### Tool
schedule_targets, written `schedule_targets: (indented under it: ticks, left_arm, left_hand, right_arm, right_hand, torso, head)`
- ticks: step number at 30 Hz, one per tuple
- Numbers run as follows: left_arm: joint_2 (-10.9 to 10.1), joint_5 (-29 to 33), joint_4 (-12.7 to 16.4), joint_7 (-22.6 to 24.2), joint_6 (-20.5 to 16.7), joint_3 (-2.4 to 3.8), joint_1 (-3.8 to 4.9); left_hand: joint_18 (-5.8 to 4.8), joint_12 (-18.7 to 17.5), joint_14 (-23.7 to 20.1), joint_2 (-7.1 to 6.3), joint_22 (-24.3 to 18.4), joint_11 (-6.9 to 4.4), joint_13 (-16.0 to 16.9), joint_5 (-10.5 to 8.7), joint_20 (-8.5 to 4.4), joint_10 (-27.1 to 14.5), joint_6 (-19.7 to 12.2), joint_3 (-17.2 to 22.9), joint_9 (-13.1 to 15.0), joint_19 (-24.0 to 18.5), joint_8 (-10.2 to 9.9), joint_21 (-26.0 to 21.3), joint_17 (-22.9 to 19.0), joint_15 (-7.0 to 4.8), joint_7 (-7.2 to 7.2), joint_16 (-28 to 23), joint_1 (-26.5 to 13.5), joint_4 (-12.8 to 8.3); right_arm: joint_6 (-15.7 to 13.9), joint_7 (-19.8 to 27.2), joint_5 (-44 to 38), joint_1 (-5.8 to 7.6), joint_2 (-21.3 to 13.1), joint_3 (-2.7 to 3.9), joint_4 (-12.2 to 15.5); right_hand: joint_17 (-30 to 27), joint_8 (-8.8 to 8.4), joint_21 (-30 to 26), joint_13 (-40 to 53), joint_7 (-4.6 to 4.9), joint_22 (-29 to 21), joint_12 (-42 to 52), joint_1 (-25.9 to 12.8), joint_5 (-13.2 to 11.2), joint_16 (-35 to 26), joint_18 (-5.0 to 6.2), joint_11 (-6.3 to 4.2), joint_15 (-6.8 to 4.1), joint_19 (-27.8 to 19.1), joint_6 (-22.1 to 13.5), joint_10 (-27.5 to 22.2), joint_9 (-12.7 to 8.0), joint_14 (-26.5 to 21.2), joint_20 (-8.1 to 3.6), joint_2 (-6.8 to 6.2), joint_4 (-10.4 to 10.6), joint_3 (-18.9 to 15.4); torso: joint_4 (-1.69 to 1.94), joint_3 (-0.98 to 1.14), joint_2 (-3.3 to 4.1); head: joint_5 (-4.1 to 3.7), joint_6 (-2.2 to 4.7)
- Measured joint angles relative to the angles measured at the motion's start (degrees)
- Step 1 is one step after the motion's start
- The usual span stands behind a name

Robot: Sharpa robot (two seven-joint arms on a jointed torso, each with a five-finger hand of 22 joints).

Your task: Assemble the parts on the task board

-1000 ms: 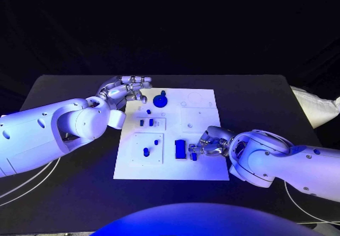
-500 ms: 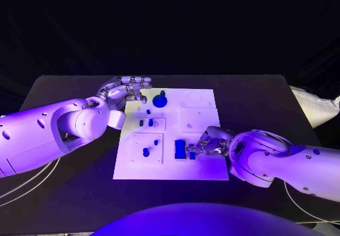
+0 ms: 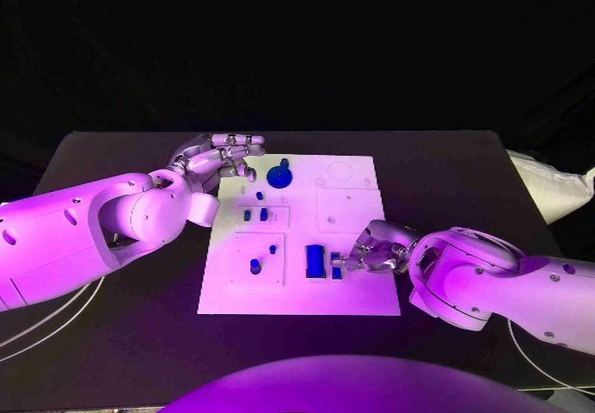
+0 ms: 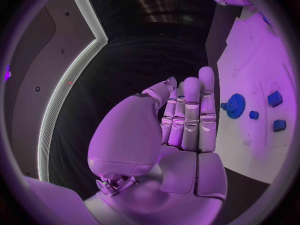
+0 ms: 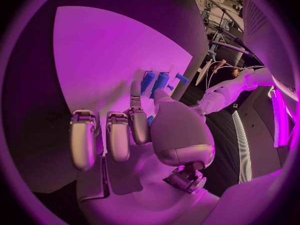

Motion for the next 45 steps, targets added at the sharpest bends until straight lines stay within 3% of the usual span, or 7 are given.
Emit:
schedule_targets:
  ticks: [5, 9, 26, 45]
  left_arm:
    - [-0.1, 0.0, -0.1, 0.0, 0.0, 0.00, 0.00]
    - [0.0, 0.0, -0.1, 0.0, 0.0, 0.00, 0.00]
    - [0.0, -0.4, -0.2, -0.1, 0.0, -0.07, 0.00]
    - [0.0, -0.5, -0.2, -0.3, 0.0, -0.09, 0.00]
  left_hand:
    - [0.00, 0.0, 0.0, 0.00, 0.0, 0.00, 0.0, 0.00, 0.00, 0.0, 0.0, 0.0, 0.0, 0.0, 0.0, 0.0, 0.0, 0.00, 0.00, 0.0, 0.0, 0.0]
    - [0.00, 0.0, 0.0, 0.00, 0.0, 0.00, 0.0, 0.00, 0.00, 0.0, 0.0, 0.0, 0.0, 0.0, 0.0, 0.0, 0.0, 0.00, 0.00, 0.0, 0.0, 0.0]
    - [0.00, 0.2, 0.0, 0.00, 0.0, 0.00, 0.0, 0.00, 0.00, 0.0, 0.0, 0.2, 0.0, 0.0, 0.0, 0.0, -0.1, 0.01, 0.00, 0.0, 0.0, -0.2]
    - [0.00, 0.2, 0.0, 0.00, 0.0, -0.01, 0.0, 0.00, 0.00, 0.0, 0.0, 0.2, 0.0, 0.0, 0.0, 0.0, -0.1, 0.01, 0.00, 0.0, 0.0, -0.2]
  right_arm:
    - [0.8, 1.4, -0.1, 0.00, -0.8, 0.00, 0.2]
    - [1.6, 2.4, -0.2, -0.04, -0.7, -0.01, 0.3]
    - [3.0, 3.7, -0.9, -0.46, 0.4, -0.01, -0.1]
    - [2.2, 3.3, -1.0, -0.52, 1.3, -0.02, -2.3]
  right_hand:
    - [0.0, 0.00, 0.0, 0.1, 0.17, 0.0, -0.9, 5.8, -1.0, 0.0, 0.00, 0.00, 0.00, 0.0, -0.6, 0.0, 0.0, 0.0, 0.00, -0.38, -4.1, 0.3]
    - [0.0, 0.00, 0.0, 0.2, 0.23, 0.0, -1.1, 7.5, -1.7, 0.0, 0.00, 0.02, 0.00, 0.0, -0.6, 0.0, 0.0, 0.0, 0.00, -0.38, -5.6, 0.4]
    - [0.0, 0.00, 0.0, 0.2, 0.23, 0.0, -1.2, 7.8, -1.7, 0.0, 0.00, 0.13, 0.01, 0.0, -0.6, -0.1, 0.0, 0.0, 0.00, 0.23, -5.5, 0.3]
    - [0.0, -0.01, 0.0, 1.9, 0.23, 0.0, -0.8, 5.8, 0.6, 0.0, 0.00, 0.23, 0.01, 0.0, -0.6, -0.2, 0.0, 0.0, 0.01, 3.32, -4.3, -0.9]
  torso:
    - [-0.03, 0.01, 0.00]
    - [-0.08, 0.03, 0.00]
    - [0.03, -0.03, -0.01]
    - [0.07, -0.03, 0.00]
  head:
    - [0.02, 0.04]
    - [-0.10, 0.10]
    - [-0.18, 0.25]
    - [-0.18, -0.03]
